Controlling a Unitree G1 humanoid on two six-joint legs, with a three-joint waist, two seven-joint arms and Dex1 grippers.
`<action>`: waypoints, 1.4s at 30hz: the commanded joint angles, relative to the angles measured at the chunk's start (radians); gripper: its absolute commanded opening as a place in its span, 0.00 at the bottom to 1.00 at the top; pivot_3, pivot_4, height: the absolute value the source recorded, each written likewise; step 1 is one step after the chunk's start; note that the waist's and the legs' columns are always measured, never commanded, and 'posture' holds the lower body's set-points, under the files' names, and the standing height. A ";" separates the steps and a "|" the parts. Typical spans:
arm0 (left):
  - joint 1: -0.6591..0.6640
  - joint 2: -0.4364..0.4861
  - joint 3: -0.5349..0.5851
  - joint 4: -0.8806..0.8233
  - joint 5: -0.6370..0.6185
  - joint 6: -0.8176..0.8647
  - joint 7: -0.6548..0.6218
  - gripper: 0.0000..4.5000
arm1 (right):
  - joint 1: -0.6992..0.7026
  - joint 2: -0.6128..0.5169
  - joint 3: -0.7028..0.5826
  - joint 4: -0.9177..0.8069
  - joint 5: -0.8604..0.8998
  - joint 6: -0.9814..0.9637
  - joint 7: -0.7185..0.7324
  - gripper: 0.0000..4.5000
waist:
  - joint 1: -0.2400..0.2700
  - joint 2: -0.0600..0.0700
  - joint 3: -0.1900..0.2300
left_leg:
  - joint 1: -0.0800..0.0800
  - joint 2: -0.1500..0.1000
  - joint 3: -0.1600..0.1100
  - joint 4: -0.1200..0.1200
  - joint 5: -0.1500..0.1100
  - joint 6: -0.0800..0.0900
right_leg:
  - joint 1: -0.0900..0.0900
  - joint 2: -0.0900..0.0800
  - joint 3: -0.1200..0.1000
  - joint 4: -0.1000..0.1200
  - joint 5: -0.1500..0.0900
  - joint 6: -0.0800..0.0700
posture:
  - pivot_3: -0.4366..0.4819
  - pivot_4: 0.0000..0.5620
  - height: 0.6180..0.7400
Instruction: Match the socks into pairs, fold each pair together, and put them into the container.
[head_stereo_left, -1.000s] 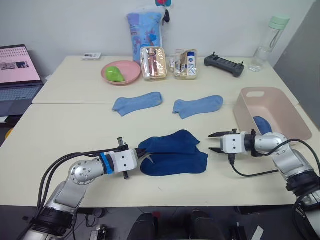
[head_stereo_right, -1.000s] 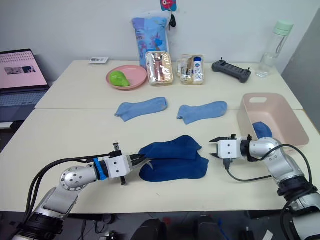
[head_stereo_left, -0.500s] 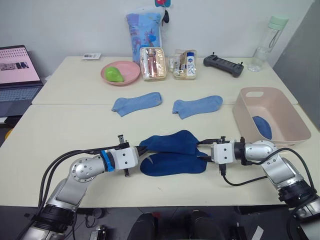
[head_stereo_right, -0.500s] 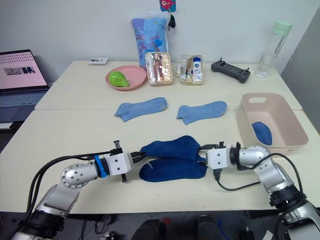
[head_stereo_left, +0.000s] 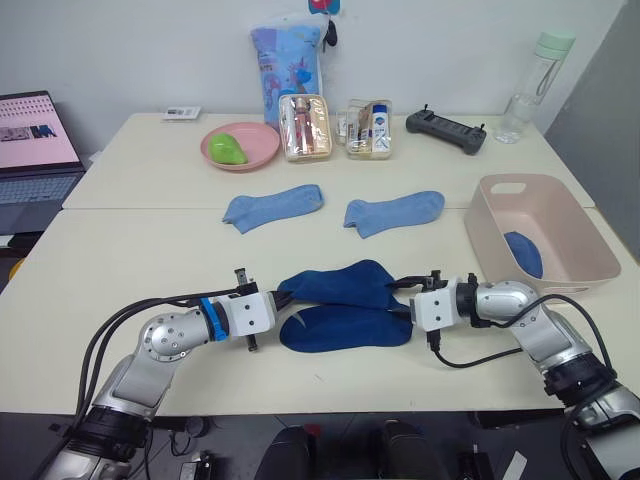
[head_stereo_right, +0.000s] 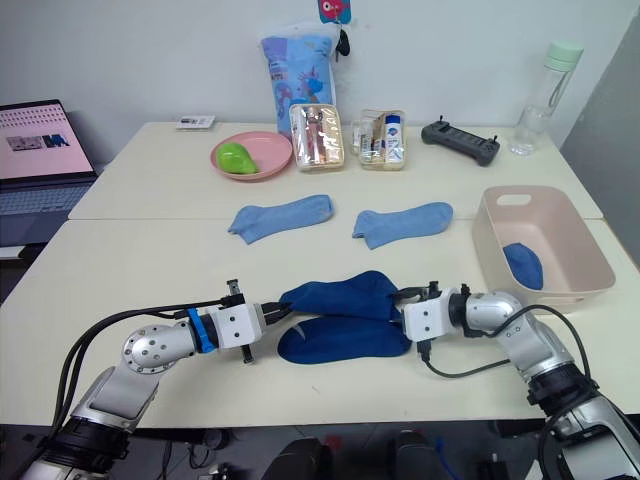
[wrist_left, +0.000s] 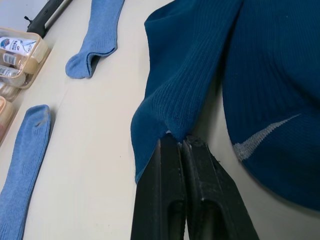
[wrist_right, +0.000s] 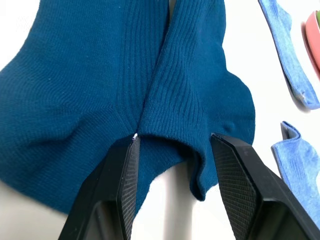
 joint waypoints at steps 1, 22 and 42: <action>-0.010 0.007 0.005 -0.009 -0.005 -0.020 -0.004 0.00 | -0.010 0.004 0.004 0.007 -0.012 -0.018 -0.017 0.53 | 0.001 0.000 0.000 | 0.000 0.000 0.000 0.000 0.000 0.000 | 0.000 0.000 0.000 0.000 0.000 0.000 | 0.48 0.27 1.00; -0.020 0.008 0.011 0.006 -0.006 -0.030 -0.015 0.00 | -0.045 0.009 0.005 0.026 0.033 -0.060 0.003 0.01 | 0.001 0.000 0.000 | 0.000 0.000 0.000 0.000 0.000 0.000 | 0.000 0.000 0.000 0.000 0.000 0.000 | 0.48 0.27 1.00; -0.072 0.033 0.101 -0.126 -0.365 0.300 -0.210 0.00 | -0.101 0.022 -0.088 -0.204 0.392 0.569 0.207 0.01 | 0.001 0.000 0.000 | 0.000 0.000 -0.001 0.000 0.000 0.000 | 0.000 0.000 0.000 0.000 0.000 0.000 | 0.48 0.27 1.00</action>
